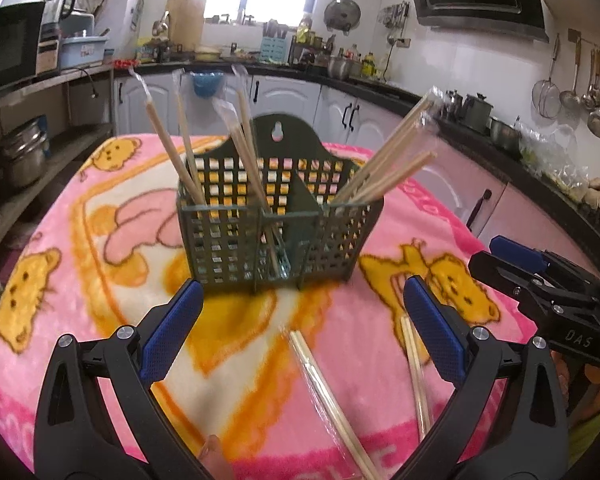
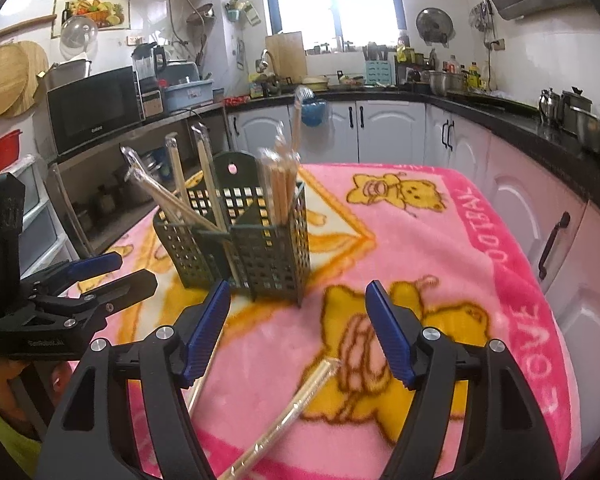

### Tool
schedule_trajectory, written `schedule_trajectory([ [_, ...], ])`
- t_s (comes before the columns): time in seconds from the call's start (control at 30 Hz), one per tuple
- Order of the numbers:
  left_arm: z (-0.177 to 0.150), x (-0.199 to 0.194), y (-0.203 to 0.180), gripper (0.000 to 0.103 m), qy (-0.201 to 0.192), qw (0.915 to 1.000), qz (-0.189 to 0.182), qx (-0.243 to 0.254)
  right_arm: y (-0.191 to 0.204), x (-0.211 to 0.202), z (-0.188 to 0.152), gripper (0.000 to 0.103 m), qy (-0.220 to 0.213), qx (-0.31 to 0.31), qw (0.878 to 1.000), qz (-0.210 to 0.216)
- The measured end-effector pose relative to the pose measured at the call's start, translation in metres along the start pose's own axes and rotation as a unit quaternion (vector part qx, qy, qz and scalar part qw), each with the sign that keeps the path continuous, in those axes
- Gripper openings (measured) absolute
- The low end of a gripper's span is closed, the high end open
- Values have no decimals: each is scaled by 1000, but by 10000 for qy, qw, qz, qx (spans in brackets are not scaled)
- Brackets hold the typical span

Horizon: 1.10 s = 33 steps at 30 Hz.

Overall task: Organize utensils
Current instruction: 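Withdraw both open tools and lower them toward the last chopsticks, then close the left tool on a bamboo chopstick while the right tool grasps a wrapped chopstick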

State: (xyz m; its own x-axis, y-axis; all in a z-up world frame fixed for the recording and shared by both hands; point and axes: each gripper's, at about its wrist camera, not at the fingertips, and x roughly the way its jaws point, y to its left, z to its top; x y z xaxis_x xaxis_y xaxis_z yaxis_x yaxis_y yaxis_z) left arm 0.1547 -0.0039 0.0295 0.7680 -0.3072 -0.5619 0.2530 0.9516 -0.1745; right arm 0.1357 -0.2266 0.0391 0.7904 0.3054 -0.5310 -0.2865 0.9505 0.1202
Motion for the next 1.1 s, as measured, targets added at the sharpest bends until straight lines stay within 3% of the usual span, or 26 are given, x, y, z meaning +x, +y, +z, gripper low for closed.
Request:
schedule_trajectory([
  [0.27, -17, 20, -3, 92, 388, 9992, -4, -11, -10, 14, -20, 68, 406, 75, 9991, -41],
  [0.43, -28, 40, 2, 92, 779, 9967, -133, -173, -17, 32, -36, 67, 890, 139, 9959, -16],
  [0.5, -32, 48, 6, 92, 912, 9953, -182, -280, -20, 41, -43, 58, 1117, 198, 9935, 42],
  [0.57, -35, 55, 9, 87, 1036, 9935, -291, -378, -22, 49, -47, 54, 1292, 280, 9912, 99],
  [0.63, -37, 64, 11, 72, 1194, 9907, -414, -498, -24, 58, -49, 50, 1456, 397, 9884, 166],
  [0.7, -38, 72, 10, 66, 1337, 9883, -505, -530, -26, 66, -50, 48, 1617, 487, 9855, 183],
  [0.8, -40, 85, 11, 64, 1580, 9828, -665, -692, -29, 79, -51, 45, 1824, 645, 9809, 216],
  [0.97, -36, 98, 9, 60, 1690, 9814, -617, -671, -28, 93, -47, 41, 1918, 722, 9787, 114],
  [1.03, -33, 104, 11, 57, 1706, 9808, -611, -716, -26, 98, -46, 36, 1930, 649, 9790, 17],
  [1.1, -31, 108, 12, 45, 1715, 9816, -511, -664, -23, 100, -44, 25, 1921, 546, 9798, -65],
])
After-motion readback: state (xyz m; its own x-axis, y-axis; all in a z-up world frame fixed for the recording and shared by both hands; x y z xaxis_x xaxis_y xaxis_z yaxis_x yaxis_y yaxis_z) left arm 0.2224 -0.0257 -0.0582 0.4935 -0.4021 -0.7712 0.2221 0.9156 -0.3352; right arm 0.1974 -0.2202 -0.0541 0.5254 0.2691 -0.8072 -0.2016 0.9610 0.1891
